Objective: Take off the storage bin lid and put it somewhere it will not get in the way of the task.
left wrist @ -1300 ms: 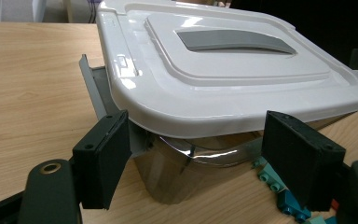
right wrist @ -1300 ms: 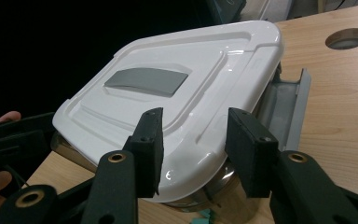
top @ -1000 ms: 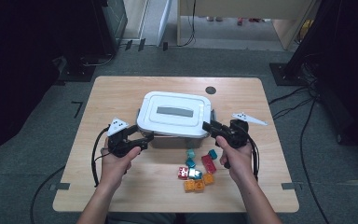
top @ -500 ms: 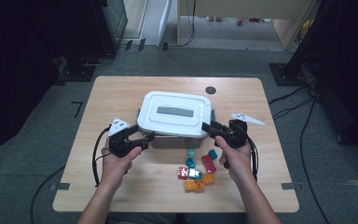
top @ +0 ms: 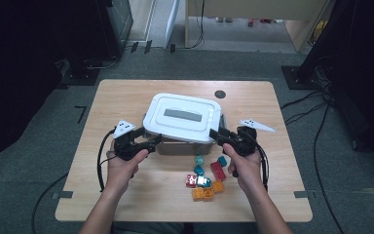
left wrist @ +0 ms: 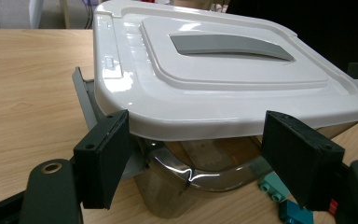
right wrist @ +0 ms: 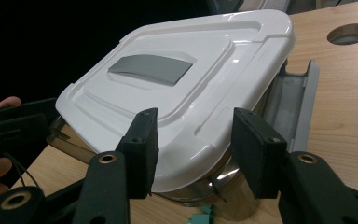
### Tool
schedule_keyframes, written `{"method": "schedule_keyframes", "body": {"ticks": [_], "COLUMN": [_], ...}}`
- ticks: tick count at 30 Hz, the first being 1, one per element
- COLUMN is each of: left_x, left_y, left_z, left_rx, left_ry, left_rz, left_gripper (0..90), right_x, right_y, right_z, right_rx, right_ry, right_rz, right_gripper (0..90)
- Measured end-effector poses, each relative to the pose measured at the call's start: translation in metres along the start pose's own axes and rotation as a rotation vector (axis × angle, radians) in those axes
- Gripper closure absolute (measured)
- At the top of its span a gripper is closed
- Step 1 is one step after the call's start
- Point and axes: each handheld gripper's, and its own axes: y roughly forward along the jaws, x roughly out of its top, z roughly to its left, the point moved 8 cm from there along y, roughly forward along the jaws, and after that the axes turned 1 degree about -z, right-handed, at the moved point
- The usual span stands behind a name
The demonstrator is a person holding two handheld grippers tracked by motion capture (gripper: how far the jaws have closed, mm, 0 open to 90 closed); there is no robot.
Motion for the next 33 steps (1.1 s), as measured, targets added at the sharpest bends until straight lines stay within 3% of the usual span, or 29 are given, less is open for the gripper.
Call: {"method": "schedule_keyframes", "body": {"ticks": [8,19,22,25,31,33], "left_x": [0.003,0.001,0.001,0.0,0.0,0.0], "left_y": [0.003,-0.001,-0.002,-0.001,-0.002,-0.002], "left_z": [0.007,0.022,0.025,0.026,0.028,0.029], "left_rx": [0.015,0.064,0.072,0.077,0.083,0.085], "left_ry": [-0.016,-0.027,-0.032,-0.031,-0.028,-0.032], "left_rz": [-0.002,0.001,-0.002,0.001,-0.002,-0.004], "left_gripper": [24.8,25.3,25.6,25.8,26.1,26.1], "right_x": [-0.001,0.013,0.021,0.032,0.048,0.053], "right_y": [0.0,-0.009,-0.01,-0.01,0.003,0.008], "right_z": [0.002,-0.007,-0.003,0.006,0.013,0.015], "right_rx": [0.001,-0.016,0.006,0.057,0.106,0.142], "right_ry": [-0.036,-0.081,-0.132,-0.199,-0.345,-0.368], "right_rz": [0.008,-0.013,-0.012,-0.03,-0.021,-0.007], "right_gripper": [52.8,47.6,50.2,53.4,56.9,58.1]}}
